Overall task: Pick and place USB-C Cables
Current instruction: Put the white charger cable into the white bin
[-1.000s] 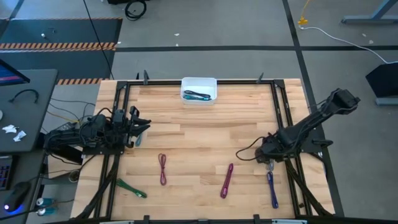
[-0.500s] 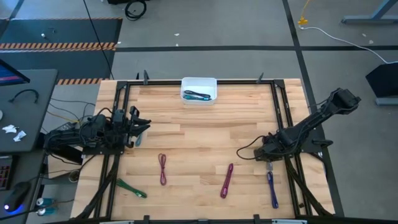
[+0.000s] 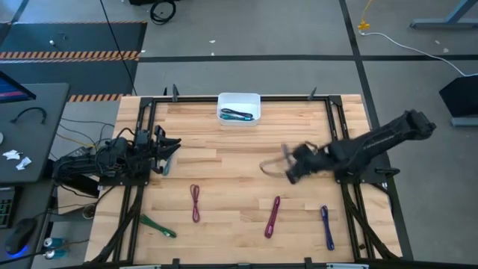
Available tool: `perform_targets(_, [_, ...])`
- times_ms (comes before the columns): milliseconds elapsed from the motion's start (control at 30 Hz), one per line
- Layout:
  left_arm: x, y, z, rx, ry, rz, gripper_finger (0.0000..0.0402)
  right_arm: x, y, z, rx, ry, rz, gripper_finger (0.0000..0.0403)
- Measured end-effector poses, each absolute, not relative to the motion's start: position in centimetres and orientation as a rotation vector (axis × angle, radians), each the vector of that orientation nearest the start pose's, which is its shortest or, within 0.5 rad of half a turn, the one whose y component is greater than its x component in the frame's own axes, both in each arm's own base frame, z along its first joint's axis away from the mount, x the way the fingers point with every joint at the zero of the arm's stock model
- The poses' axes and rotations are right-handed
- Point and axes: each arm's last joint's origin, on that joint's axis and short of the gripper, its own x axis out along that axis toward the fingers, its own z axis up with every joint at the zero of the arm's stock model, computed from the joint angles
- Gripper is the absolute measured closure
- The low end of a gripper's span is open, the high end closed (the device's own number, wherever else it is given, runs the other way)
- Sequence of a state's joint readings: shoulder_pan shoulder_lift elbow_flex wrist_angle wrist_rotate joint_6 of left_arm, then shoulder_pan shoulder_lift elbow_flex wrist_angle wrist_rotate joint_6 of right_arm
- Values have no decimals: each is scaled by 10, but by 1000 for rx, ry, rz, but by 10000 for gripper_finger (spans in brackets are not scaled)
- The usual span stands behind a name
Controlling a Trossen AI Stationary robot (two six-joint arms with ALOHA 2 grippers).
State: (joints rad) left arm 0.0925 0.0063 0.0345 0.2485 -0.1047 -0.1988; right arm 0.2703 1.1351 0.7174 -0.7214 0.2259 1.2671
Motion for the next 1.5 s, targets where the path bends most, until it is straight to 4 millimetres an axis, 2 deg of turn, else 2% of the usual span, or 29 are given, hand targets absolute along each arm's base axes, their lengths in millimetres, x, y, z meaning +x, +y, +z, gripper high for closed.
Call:
perform_targets(100, [91, 12, 198, -219, -298, 165, 312, 218, 20, 242, 692, 775, -506, 387])
perform_targets(233, [91, 12, 199, -228, -299, 163, 311, 249, -31, 277, 493, 603, -434, 387])
perform_targets(467, [91, 11, 199, -305, -307, 151, 319, 303, -131, 305, 163, 610, -364, 387])
perform_targets(600, [91, 11, 199, -308, -307, 150, 317, 344, -179, 303, 13, 673, -300, 387])
perform_targets(767, [91, 11, 199, -309, -307, 150, 312, 385, -221, 279, -130, 831, -251, 388])
perform_targets(967, [91, 11, 199, -304, -307, 151, 312, 407, -242, 237, -211, 1053, -261, 384])
perform_targets(1233, [91, 11, 199, -302, -307, 151, 315, 409, -251, 186, -256, 1285, -286, 375])
perform_targets(1367, [91, 11, 199, -302, -307, 151, 311, 410, -254, 174, -283, 1347, -353, 353])
perform_targets(1500, [91, 11, 199, -302, -307, 151, 313, 411, -255, 178, -290, 1319, -377, 310])
